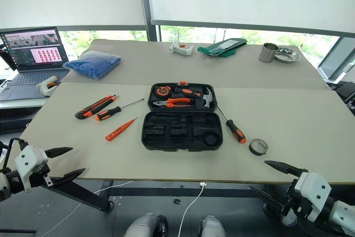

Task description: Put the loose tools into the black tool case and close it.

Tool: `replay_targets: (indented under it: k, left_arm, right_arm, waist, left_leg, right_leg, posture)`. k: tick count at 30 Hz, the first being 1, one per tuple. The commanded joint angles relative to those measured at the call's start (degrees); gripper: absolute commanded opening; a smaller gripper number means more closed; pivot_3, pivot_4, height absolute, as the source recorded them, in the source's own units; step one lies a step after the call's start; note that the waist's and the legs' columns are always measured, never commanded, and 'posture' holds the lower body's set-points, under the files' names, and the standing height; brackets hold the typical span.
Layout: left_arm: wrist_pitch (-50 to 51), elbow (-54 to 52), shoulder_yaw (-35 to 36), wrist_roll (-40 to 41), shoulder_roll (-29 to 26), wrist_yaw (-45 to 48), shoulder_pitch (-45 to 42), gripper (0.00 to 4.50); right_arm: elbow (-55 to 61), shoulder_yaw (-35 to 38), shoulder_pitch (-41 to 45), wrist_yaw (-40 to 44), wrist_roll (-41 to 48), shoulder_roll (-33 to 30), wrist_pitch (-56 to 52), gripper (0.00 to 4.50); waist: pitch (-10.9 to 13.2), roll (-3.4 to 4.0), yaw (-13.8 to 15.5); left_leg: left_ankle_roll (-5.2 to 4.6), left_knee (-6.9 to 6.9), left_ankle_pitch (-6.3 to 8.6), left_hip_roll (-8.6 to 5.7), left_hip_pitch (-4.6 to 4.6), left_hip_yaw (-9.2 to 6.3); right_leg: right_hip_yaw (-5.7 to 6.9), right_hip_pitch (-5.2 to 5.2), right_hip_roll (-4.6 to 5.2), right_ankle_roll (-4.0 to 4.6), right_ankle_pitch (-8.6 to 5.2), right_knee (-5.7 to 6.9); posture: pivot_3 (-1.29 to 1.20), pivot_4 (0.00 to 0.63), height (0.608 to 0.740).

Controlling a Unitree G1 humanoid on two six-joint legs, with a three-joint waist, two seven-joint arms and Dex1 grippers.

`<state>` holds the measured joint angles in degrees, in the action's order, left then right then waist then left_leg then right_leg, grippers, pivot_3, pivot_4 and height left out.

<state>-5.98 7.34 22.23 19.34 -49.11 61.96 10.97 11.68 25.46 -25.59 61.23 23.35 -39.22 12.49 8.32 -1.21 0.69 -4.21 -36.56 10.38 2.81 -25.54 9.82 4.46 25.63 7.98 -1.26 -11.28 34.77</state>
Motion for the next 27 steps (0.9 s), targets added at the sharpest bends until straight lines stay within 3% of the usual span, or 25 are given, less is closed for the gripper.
replay_targets:
  k: [1, 4, 9, 14, 20, 27]
  left_arm:
    - [9.24, -4.20, 3.82, 6.61, -0.43, -2.85, -0.88, 4.50]
    - [26.91, -8.89, 9.95, 16.87, 2.91, -13.72, -1.39, 4.50]
    - [29.80, -10.35, 14.42, 16.07, 6.54, -19.34, 1.84, 4.50]
    - [32.99, -7.95, 14.13, 15.45, 4.57, -19.48, 0.53, 4.50]
    - [41.91, -2.11, -1.95, 11.96, -1.43, -16.48, -21.95, 4.50]
    - [36.62, 18.30, -17.36, -2.12, 2.90, -18.30, -47.30, 4.50]
  right_arm:
    - [2.85, -1.12, 3.22, -1.96, 2.91, 0.38, -2.49, 4.46]
    - [8.74, -5.55, 11.25, -6.80, 12.08, 4.51, -9.84, 4.46]
    - [13.29, -8.12, 17.98, -12.12, 13.49, 9.03, -11.57, 4.46]
    - [15.30, -9.75, 19.80, -13.54, 12.96, 10.51, -11.54, 4.46]
    - [14.25, -9.73, 18.87, -14.56, 11.46, 10.56, -11.45, 4.46]
    - [14.05, -10.49, 18.85, -14.31, 10.23, 9.76, -11.27, 4.46]
  waist:
    - [0.01, -0.01, 0.00]
    - [0.07, -0.12, -0.70]
    - [0.03, -0.05, -1.26]
    - [0.03, -0.16, -0.11]
    - [0.05, -0.19, 1.92]
    - [-0.01, -0.24, 0.95]
  left_leg:
    - [0.00, 0.00, 0.00, 0.00, 0.00, 0.00]
    - [0.01, 0.00, 0.00, 0.13, 0.01, -0.03]
    - [0.07, 0.00, -0.01, 0.01, 0.23, -0.07]
    - [0.16, -0.03, 0.19, -0.03, 0.20, -0.10]
    - [0.27, -0.09, 0.12, -0.02, 0.06, -0.17]
    - [0.29, -0.27, 0.07, -0.03, 0.08, -0.11]
  right_leg:
    - [0.00, 0.00, 0.00, 0.00, 0.00, 0.00]
    - [0.00, 0.04, 0.00, 0.01, 0.01, 0.04]
    - [0.14, -0.11, 0.23, 0.05, 0.04, 0.20]
    - [0.48, -0.21, 0.07, 0.27, 0.02, 0.13]
    - [1.07, -0.31, 0.28, 0.29, 0.04, 0.14]
    - [1.20, -0.58, 0.19, 0.18, 0.15, 0.24]
  posture:
    - [0.00, 0.150, 0.740]
    - [0.00, 0.150, 0.740]
    - [0.00, 0.150, 0.740]
    - [0.00, 0.150, 0.740]
    - [0.00, 0.150, 0.740]
    - [0.00, 0.150, 0.740]
